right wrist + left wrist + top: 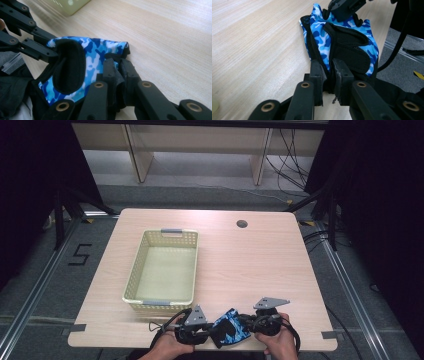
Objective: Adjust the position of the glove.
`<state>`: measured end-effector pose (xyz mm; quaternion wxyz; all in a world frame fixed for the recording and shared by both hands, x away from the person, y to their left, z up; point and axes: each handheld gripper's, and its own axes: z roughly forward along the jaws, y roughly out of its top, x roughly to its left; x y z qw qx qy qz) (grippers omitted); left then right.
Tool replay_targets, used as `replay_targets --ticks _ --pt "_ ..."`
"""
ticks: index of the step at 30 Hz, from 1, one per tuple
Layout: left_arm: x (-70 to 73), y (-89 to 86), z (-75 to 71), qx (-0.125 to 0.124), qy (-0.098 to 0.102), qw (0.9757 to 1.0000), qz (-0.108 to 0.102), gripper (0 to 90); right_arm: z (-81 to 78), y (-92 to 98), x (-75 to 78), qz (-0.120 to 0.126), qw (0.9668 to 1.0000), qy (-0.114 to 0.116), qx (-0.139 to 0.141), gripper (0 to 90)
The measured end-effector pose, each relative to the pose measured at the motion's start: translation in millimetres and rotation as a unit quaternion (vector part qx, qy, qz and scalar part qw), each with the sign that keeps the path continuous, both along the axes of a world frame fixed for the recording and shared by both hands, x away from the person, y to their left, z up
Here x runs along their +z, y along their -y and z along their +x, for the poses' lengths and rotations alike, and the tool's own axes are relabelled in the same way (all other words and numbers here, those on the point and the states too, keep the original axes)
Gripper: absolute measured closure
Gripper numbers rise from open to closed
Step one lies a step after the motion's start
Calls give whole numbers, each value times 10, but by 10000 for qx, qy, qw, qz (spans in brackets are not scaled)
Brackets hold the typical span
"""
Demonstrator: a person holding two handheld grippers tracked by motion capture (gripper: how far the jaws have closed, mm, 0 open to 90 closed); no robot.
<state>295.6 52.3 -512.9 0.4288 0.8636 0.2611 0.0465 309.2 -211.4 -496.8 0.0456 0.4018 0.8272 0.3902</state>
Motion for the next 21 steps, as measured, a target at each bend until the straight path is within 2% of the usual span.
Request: replay_targets --ticks 1,4,6,9,10,11,12,13,14,15,16,17,18,19,20,21 --pt "-3 3 -16 5 -54 9999 -92 787 -12 4 12 33 10000 9 18 845" --pt "29 -11 -18 -2 8 10000 -33 792 -20 0 10 70 10000 34 5 847" --pt "45 -6 -28 -43 10 9999 -127 795 -30 9 30 58 10000 57 23 848" --pt "79 -22 -15 -81 77 9999 -125 796 -35 20 56 178 9998 75 1 848" --pt "94 -19 -27 -27 31 9998 -207 796 -36 18 57 224 9997 85 -33 849" --pt "106 -25 -14 -98 92 9997 -224 797 -31 25 58 234 9996 123 13 849" --pt "120 -29 -22 -17 53 9997 -235 797 -56 13 74 355 9993 -42 -68 849" --pt "123 -43 -7 -79 83 9998 -166 797 -41 31 80 297 9995 127 -48 849" --pt "124 -32 -17 -53 25 9995 -307 798 -43 26 80 379 9992 147 -47 850" --pt "134 -41 -1 -141 117 9995 -258 797 -51 33 100 339 9994 78 -43 850" --pt "149 -49 0 -153 127 9996 -175 798 -65 22 105 416 9991 0 -98 850" --pt "154 -39 0 -143 124 9994 -288 798 -59 28 106 419 9991 51 -57 850" --pt "166 -43 -3 -128 89 9994 -301 798 -66 34 116 419 9991 45 -81 850" --pt "171 -41 -10 -86 11 9994 -338 797 -62 33 112 548 9985 66 -51 851" --pt "179 -46 -1 -112 78 9994 -317 797 -70 48 141 477 9988 69 -91 851" --pt "185 -48 5 -152 121 9992 -349 798 -64 51 141 530 9984 162 -54 851"
